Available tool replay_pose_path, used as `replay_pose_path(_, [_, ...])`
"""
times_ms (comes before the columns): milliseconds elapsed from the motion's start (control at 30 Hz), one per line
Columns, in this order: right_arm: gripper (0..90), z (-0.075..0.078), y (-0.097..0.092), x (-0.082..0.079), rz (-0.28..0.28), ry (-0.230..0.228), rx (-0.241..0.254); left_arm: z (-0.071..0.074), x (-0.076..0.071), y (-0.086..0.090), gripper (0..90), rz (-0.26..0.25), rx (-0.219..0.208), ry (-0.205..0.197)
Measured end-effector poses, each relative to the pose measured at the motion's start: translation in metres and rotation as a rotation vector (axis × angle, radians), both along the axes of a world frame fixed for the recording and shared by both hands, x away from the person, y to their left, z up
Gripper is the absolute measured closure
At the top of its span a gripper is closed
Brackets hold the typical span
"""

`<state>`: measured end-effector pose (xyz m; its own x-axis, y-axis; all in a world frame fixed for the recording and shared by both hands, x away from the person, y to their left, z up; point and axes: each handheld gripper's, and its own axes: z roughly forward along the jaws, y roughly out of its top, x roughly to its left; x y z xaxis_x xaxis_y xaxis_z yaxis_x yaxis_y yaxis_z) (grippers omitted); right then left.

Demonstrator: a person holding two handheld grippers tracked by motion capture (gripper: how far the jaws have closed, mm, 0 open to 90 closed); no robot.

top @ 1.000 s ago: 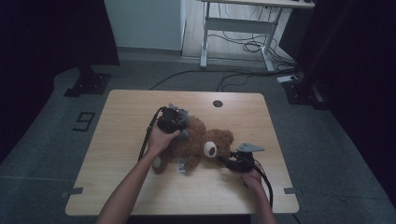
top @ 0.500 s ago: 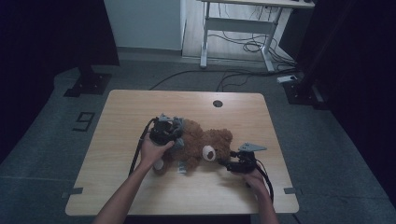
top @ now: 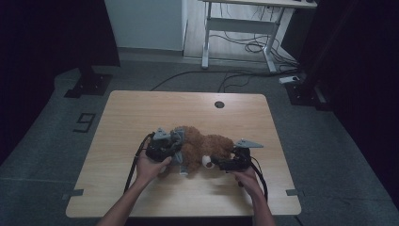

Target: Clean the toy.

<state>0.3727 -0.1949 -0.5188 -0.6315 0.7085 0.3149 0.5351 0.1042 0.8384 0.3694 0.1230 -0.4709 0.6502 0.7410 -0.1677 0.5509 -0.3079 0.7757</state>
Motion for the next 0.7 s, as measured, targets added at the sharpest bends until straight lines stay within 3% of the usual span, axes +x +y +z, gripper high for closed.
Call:
replay_pose_path(267, [0.2,-0.011,0.008,0.0,0.021,0.035,-0.014,-0.006,-0.005,0.004,79.9,-0.003,-0.014,0.006])
replay_pose_path(333, [14.4,-0.014,0.01,-0.002,0.041,0.001,-0.019,-0.007,-0.006,0.006,79.9,0.005,-0.015,-0.001])
replay_pose_path(400, [23.0,-0.015,0.009,-0.004,0.04,-0.024,-0.012,-0.009,-0.006,0.007,79.9,0.017,-0.032,-0.011])
replay_pose_path(433, [23.0,-0.015,0.009,-0.004,0.04,-0.024,-0.012,-0.009,-0.006,0.007,79.7,0.017,-0.032,-0.011])
replay_pose_path(467, [33.3,-0.017,0.008,-0.005,0.038,-0.056,-0.005,-0.011,-0.006,0.008,79.7,0.023,-0.044,-0.016])
replay_pose_path(500, [33.3,-0.017,0.008,-0.005,0.038,-0.056,-0.005,-0.013,-0.005,0.008,79.7,0.029,-0.055,-0.021])
replay_pose_path(533, [39.5,-0.016,0.006,-0.004,0.036,-0.064,-0.006,-0.015,-0.003,0.006,79.7,0.045,-0.068,-0.032])
replay_pose_path(633, [42.4,-0.015,0.003,-0.002,0.028,-0.074,-0.015,-0.015,0.001,0.002,79.8,0.05,-0.062,-0.042])
replay_pose_path(700, [45.6,-0.015,0.0,0.003,-0.007,-0.095,-0.012,-0.014,0.009,0.0,79.8,0.055,-0.073,-0.036])
